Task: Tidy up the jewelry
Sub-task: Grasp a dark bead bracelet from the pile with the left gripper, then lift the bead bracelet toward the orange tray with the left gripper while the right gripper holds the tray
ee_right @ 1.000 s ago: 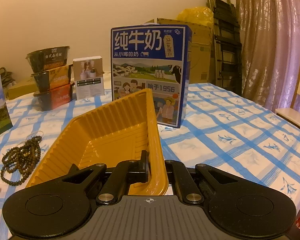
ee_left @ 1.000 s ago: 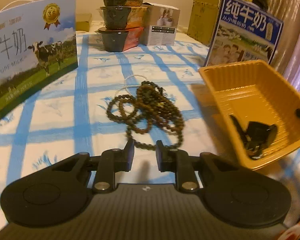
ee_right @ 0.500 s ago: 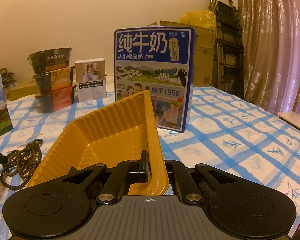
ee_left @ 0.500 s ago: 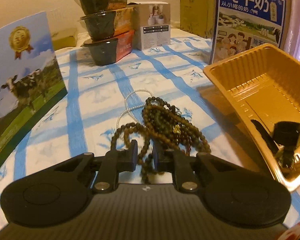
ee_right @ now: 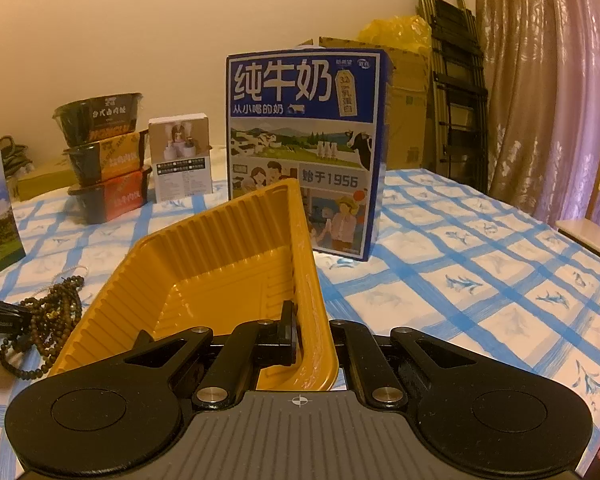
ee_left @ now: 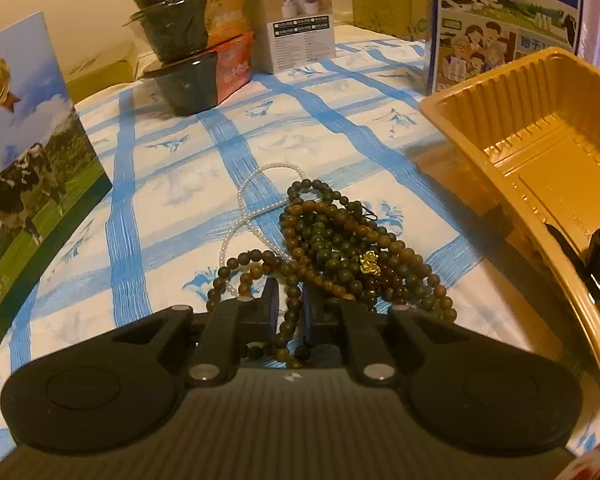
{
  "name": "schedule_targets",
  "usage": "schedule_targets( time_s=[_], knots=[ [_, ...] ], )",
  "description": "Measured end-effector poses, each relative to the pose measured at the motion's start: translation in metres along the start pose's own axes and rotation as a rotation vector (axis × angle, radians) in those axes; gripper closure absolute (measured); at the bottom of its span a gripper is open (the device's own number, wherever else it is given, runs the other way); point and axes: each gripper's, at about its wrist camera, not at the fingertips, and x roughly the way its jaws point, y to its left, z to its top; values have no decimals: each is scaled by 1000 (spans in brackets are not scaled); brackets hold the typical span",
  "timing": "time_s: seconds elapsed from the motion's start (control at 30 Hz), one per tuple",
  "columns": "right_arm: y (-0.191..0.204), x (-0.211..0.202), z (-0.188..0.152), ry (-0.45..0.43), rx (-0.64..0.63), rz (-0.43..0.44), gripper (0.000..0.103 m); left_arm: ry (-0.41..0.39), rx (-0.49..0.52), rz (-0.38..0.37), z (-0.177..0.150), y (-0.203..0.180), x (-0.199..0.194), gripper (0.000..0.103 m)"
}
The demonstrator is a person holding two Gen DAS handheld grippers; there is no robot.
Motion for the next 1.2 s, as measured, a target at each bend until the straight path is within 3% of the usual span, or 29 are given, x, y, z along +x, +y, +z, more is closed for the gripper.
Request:
schedule_targets(
  time_s=[0.17, 0.5, 0.73, 0.97, 1.2],
  knots=[
    [-1, 0, -1, 3, 5, 4, 98, -21, -36, -17, 1, 6, -16, 97],
    [0, -1, -1, 3, 12, 12, 98, -216, -154, -69, 18, 33, -114, 97],
    [2, -5, -2, 0, 8, 16, 98, -295, -153, -124, 32, 25, -159, 97],
    [2, -7, -2, 6, 5, 18, 98, -296, -179, -261, 31, -9, -173, 97],
    [2, -7, -3, 12, 9, 18, 98, -221, -194, -489, 31, -68, -154, 97]
  ],
)
